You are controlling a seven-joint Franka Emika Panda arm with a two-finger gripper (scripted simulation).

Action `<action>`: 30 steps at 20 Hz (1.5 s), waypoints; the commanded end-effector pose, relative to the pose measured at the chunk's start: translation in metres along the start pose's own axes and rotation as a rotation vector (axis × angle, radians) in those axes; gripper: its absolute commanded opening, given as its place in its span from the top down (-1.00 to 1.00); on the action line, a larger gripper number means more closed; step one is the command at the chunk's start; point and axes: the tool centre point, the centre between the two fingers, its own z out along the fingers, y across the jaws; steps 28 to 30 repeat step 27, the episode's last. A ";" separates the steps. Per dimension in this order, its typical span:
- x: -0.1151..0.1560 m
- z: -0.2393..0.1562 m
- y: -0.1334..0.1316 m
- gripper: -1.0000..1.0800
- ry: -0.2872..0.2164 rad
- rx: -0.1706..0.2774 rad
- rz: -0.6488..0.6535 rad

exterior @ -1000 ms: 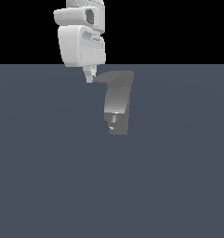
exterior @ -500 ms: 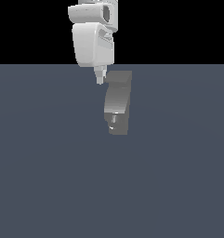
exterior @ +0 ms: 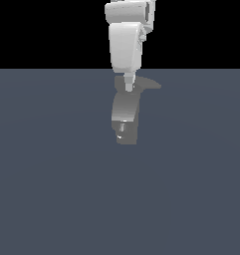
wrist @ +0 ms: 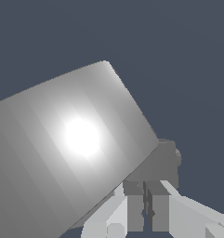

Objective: Turn on the faucet by rotating a designated handle.

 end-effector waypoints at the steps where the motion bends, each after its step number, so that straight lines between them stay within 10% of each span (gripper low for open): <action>1: 0.023 0.000 -0.001 1.00 0.001 -0.001 0.027; 30: 0.101 0.000 -0.072 1.00 0.002 -0.001 0.027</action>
